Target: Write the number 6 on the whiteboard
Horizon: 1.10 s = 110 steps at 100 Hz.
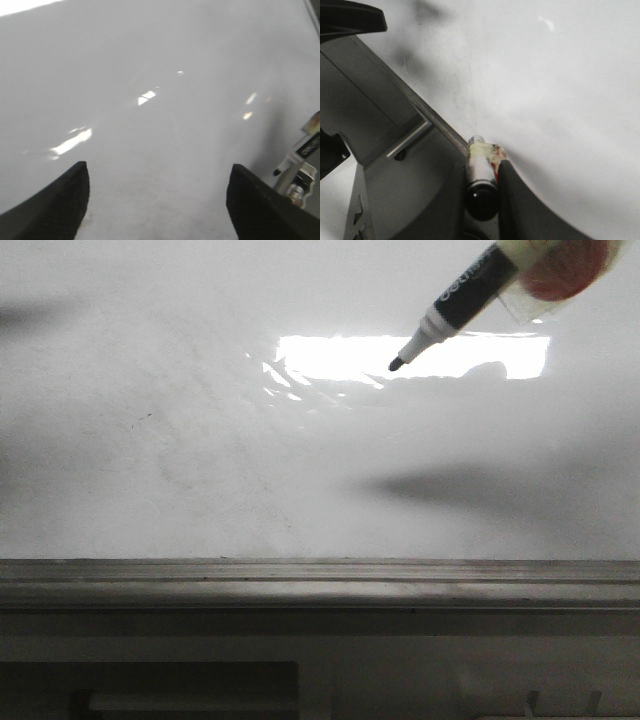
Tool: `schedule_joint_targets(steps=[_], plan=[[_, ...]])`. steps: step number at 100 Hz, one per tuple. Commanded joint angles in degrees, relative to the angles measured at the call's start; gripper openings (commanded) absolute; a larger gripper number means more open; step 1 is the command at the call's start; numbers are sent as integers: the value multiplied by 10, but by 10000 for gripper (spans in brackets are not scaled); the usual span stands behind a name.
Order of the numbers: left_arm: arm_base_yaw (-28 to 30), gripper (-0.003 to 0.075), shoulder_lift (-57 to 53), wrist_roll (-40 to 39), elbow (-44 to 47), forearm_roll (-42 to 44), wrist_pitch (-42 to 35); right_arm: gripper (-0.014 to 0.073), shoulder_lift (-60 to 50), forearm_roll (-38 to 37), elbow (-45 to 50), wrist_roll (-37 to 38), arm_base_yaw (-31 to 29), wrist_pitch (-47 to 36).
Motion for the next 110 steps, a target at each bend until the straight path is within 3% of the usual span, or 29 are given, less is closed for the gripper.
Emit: schedule_joint_targets(steps=[1,28,47,71,84,97,110], plan=[[39,511,-55,-5,23,-36,-50,-45,-35,22,14,-10,0,-69],[130,510,-190,-5,119,-85,-171,-45,-83,22,72,-10,0,-194],[144,480,-199,-5,139,-85,-168,-45,-74,33,75,-17,0,-238],[144,459,-197,-5,139,-89,-168,-45,-41,124,75,-103,0,-270],[144,459,-197,-5,139,-91,-167,-45,-13,134,75,-111,0,-298],[144,459,-197,-5,139,-94,-167,-45,16,134,75,-123,0,-287],[144,459,-197,-5,139,-95,-167,-45,40,132,75,-125,0,-216]])
